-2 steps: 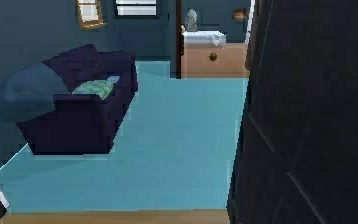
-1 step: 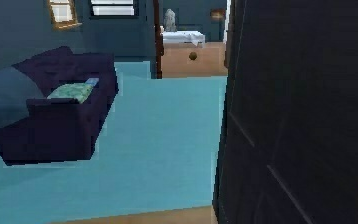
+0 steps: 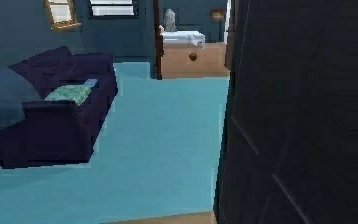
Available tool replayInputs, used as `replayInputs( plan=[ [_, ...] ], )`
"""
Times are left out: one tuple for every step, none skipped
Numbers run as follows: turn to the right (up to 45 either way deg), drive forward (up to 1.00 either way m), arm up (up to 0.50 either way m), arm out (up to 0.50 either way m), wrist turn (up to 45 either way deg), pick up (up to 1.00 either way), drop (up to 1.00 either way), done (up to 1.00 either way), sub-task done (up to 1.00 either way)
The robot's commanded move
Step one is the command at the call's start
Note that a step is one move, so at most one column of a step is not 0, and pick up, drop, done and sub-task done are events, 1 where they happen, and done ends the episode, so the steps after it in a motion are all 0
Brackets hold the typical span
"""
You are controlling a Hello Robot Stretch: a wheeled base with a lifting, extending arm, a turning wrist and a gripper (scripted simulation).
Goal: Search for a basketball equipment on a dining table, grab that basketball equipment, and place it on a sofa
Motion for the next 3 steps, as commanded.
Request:
replayInputs(
  plan=[
    [0.0,1.00,0.00,0.00,0.0,0.00,0.00,0.00,0.00],
    [-9.0,0.00,0.00,0.00,0.0,0.00,0.00,0.00,0.00],
    [0.0,0.20,0.00,0.00,0.0,0.00,0.00,0.00,0.00]
  ],
)
